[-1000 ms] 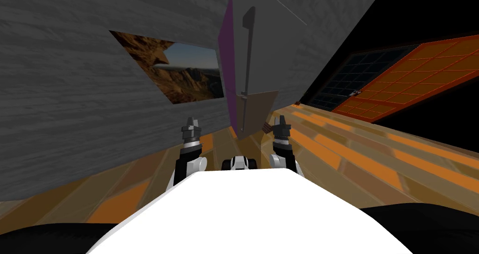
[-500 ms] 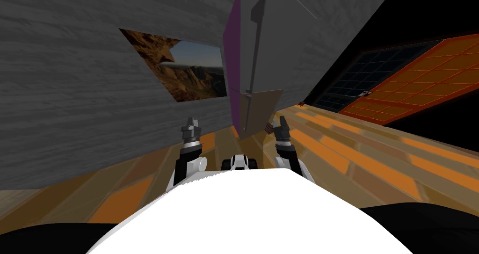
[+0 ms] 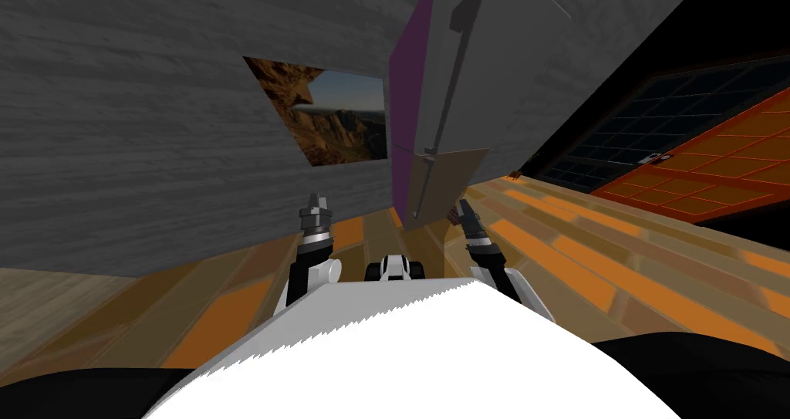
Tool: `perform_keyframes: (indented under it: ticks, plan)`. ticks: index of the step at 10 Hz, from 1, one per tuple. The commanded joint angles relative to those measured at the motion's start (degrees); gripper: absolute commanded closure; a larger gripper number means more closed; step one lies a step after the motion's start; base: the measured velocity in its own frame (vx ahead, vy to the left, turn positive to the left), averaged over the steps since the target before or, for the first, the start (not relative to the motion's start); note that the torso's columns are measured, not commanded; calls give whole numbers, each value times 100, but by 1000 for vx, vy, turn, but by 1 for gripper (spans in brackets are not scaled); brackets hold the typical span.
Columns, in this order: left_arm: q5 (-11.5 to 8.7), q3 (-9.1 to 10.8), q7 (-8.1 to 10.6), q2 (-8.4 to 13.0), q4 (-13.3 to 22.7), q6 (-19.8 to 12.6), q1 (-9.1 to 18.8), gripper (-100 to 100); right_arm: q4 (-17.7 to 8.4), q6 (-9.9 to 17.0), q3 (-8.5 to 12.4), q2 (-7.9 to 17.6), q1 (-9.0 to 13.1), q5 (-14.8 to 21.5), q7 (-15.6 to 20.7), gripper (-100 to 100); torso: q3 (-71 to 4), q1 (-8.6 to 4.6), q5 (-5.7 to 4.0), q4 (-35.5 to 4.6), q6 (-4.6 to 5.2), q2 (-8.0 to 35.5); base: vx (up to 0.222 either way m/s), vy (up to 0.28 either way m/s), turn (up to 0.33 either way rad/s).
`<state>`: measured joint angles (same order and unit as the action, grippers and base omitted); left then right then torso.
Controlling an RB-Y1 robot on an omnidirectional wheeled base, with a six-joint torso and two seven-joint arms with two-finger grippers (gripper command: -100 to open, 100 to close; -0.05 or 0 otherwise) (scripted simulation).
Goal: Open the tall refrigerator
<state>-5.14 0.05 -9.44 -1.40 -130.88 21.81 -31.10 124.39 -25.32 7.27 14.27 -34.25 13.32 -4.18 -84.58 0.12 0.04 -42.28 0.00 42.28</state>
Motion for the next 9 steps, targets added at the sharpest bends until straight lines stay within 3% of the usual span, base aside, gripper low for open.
perform_keyframes:
  ticks: [1, 2, 3, 5, 6, 8, 9]
  plan:
    - [0, 1, 0, 1, 0, 0, 0, 0, -199, 76, 302, 276, -20, 374, -67, -100, 4, -30, -8, -2, 1, 6, 6, 108, 138]
    - [0, 1, 0, 1, 0, 0, 0, 0, -284, 112, 495, 428, -92, 533, -110, -100, 5, -34, -11, -2, -1, 7, 17, 139, 212]
    - [0, 1, 0, 1, 0, 0, 0, 0, -284, 112, 495, 428, -92, 598, -110, -100, 2, -14, -5, -1, -1, 2, 24, 115, 76]
    - [0, 1, 0, 1, 0, 0, 0, 0, -459, 190, 899, 722, -244, 967, -196, -100, -3, -4, -2, 1, -2, -5, 37, 155, 193]
    - [0, 0, 0, 0, 0, 0, 0, 0, -459, 190, 899, 722, -244, 1070, -196, -100, -3, 3, 1, 1, -2, -5, 39, 132, 66]
    - [0, 1, 0, 1, 0, 0, 0, 0, -642, 277, 1289, 1004, -402, 1445, -277, -100, 3, -14, -5, -1, -1, 3, 40, 159, 187]
    - [0, 0, 0, 0, 0, 0, 0, 0, -642, 277, 1318, 1004, -402, 1567, -277, -100, 1, -4, -2, -1, -2, 0, 53, 137, 74]
